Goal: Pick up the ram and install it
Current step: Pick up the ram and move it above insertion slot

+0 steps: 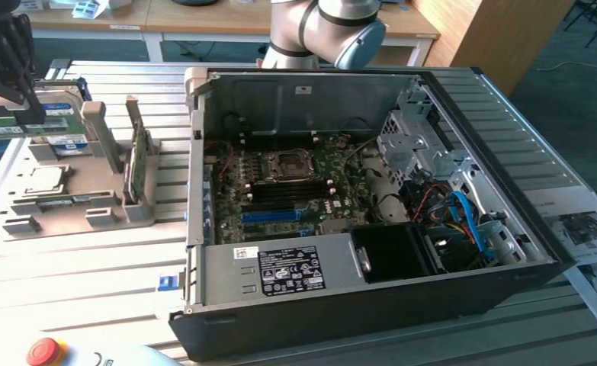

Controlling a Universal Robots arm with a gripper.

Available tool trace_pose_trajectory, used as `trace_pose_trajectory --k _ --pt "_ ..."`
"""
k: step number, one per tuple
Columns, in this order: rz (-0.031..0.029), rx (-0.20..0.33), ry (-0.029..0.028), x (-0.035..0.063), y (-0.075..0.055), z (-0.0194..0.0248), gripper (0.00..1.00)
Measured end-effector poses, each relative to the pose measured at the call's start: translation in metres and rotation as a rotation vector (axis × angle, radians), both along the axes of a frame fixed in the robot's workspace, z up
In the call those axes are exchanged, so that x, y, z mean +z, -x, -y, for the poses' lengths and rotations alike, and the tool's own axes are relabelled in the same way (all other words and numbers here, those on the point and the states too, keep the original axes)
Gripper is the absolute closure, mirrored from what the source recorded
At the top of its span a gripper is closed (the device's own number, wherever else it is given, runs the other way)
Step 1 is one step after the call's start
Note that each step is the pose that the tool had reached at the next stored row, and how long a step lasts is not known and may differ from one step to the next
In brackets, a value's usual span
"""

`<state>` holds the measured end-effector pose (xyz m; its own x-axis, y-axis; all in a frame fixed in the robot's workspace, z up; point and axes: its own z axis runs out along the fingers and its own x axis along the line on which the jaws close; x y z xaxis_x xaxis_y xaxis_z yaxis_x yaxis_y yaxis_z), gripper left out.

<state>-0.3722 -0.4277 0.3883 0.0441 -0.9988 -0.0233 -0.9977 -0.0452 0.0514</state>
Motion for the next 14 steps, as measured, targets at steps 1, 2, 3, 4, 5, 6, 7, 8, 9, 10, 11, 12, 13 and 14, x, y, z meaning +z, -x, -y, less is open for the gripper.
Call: trace_pose_trajectory --k 1,2,3,4,5,6,7,8,9,10,11,12,13,14 --pt "-0.0001 0.000 0.0001 0.0000 -0.001 0.0003 0.88" --pt "-0.0001 0.000 0.0000 0.0000 -0.003 0.0007 0.88" --pt "-0.0003 0.000 0.0001 0.0001 -0.004 0.0010 0.88" --pt "-0.0004 0.000 0.0001 0.0001 -0.005 0.0013 0.88" --pt "-0.0005 0.000 0.0001 0.0001 -0.007 0.0017 0.88" --pt "-0.0007 0.000 0.0001 0.0001 -0.008 0.0020 0.88" --pt "-0.0008 0.000 0.0001 0.0001 -0.010 0.0025 0.88" --pt "-0.0010 0.000 0.0001 0.0001 -0.011 0.0029 0.88" --pt "-0.0011 0.000 0.0001 0.0001 -0.013 0.0033 0.88" --pt "-0.0012 0.000 0.0001 0.0001 -0.014 0.0037 0.88" --pt "-0.0013 0.000 0.0000 0.0000 -0.016 0.0041 0.88" --pt "-0.0014 0.000 0.0001 0.0001 -0.017 0.0044 0.88" --pt "-0.0015 0.000 0.0001 0.0000 -0.019 0.0048 0.88" --pt "-0.0016 0.000 0.0001 0.0001 -0.020 0.0051 0.88"
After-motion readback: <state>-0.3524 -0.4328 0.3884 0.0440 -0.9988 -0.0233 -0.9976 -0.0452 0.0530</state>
